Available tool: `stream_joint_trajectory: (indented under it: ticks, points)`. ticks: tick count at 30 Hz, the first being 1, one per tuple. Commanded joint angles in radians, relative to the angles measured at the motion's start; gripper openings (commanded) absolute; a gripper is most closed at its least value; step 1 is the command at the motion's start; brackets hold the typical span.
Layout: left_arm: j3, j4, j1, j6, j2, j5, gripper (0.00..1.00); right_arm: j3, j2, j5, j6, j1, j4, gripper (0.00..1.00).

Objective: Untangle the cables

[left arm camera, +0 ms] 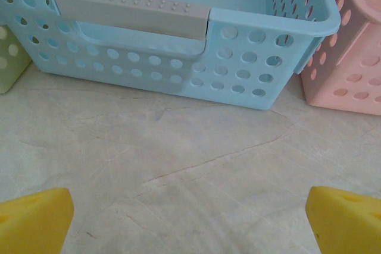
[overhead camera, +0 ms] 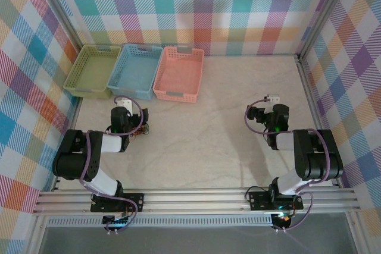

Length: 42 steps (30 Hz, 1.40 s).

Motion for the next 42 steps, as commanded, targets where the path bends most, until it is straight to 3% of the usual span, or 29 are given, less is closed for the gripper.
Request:
stream_joint_trajectory:
  ticks: [1, 5, 7, 8, 10, 12, 15, 19, 21, 23, 25, 31, 36, 42]
  points:
    - [0.011, 0.01, 0.004, -0.006, -0.002, 0.008, 1.0, 0.008, -0.009, -0.022, -0.009, 0.001, 0.018, 1.0]
    - [0.014, 0.008, 0.005, -0.006, -0.003, 0.005, 1.0, 0.04, -0.053, 0.035, 0.011, 0.004, -0.066, 1.0]
    - [0.011, 0.0, -0.007, -0.029, -0.018, -0.085, 1.0, 0.047, -0.101, 0.069, 0.02, 0.009, -0.131, 1.0]
    - [0.012, -0.017, -0.023, -0.047, -0.049, -0.184, 1.0, 0.043, -0.127, 0.07, 0.021, 0.011, -0.154, 1.0]
    - [0.062, -0.219, -0.033, -0.103, -0.168, -0.329, 1.0, 0.038, -0.191, 0.07, 0.025, 0.018, -0.216, 1.0]
    - [0.13, -0.394, -0.034, -0.156, -0.287, -0.39, 1.0, 0.02, -0.264, 0.117, 0.047, 0.039, -0.252, 1.0]
    - [0.177, -0.508, -0.033, -0.255, -0.433, -0.338, 1.0, -0.028, -0.419, 0.2, 0.112, 0.075, -0.272, 1.0]
    - [0.289, -0.689, -0.008, -0.372, -0.486, -0.255, 1.0, -0.075, -0.536, 0.172, 0.173, 0.097, -0.295, 1.0]
    - [0.405, -0.846, 0.05, -0.488, -0.437, -0.212, 1.0, -0.096, -0.567, 0.127, 0.199, 0.1, -0.276, 1.0]
    - [0.519, -0.954, 0.105, -0.508, -0.349, -0.074, 1.0, -0.102, -0.581, 0.102, 0.208, 0.106, -0.276, 0.98]
    - [0.624, -1.038, 0.121, -0.506, -0.256, -0.038, 1.0, -0.104, -0.581, 0.091, 0.221, 0.109, -0.277, 0.97]
    - [0.883, -1.168, 0.159, -0.447, 0.032, 0.032, 1.0, -0.086, -0.558, 0.075, 0.2, 0.116, -0.285, 0.96]
    - [1.228, -1.378, 0.208, -0.347, 0.303, 0.042, 0.96, -0.075, -0.533, 0.059, 0.19, 0.124, -0.291, 0.95]
    - [1.46, -1.477, 0.271, -0.27, 0.474, 0.105, 0.96, -0.067, -0.518, 0.055, 0.178, 0.128, -0.29, 0.96]
